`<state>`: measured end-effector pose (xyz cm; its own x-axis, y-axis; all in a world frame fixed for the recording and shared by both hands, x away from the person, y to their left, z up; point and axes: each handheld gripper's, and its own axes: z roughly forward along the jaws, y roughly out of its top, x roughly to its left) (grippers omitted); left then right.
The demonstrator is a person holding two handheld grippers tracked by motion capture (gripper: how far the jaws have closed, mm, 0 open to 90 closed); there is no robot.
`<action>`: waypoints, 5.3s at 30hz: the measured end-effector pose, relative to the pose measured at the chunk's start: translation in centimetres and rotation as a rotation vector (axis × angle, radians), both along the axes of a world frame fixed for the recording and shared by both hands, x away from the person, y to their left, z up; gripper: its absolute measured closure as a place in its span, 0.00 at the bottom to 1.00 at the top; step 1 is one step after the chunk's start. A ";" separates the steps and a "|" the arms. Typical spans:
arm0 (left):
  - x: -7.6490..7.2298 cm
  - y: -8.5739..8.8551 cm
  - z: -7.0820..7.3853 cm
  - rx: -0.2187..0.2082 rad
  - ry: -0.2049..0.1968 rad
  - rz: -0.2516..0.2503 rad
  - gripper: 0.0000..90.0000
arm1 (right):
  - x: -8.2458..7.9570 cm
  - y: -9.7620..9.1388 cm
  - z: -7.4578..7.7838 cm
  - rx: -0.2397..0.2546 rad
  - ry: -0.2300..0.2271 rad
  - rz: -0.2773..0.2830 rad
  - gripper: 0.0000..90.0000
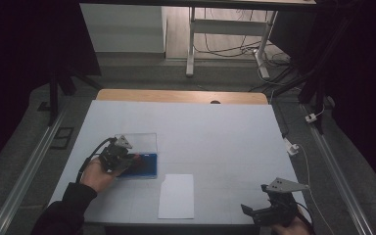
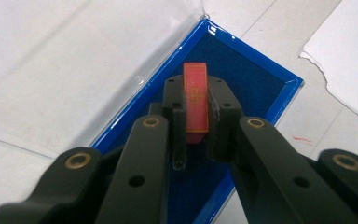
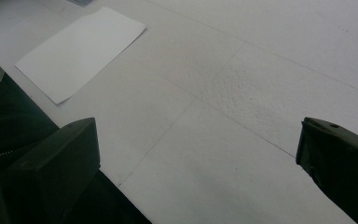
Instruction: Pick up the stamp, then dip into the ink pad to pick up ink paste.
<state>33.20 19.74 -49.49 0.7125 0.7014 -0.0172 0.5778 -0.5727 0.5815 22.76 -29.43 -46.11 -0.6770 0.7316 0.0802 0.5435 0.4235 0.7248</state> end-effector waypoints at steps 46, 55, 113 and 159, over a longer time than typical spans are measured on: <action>-2.1 0.2 3.5 -0.129 -0.060 0.104 0.89 | -0.1 0.1 0.0 -0.006 -0.009 0.011 0.00; -1.6 -1.2 2.2 -0.061 -0.019 0.086 0.89 | -0.1 0.1 0.0 -0.008 -0.007 0.013 0.00; -1.2 -0.7 -0.3 -0.019 0.020 0.140 0.89 | 0.1 0.4 -0.1 -0.026 -0.002 0.027 0.00; -0.9 0.7 0.2 -0.050 0.059 0.184 0.89 | 0.0 0.4 -0.1 -0.029 -0.002 0.027 0.00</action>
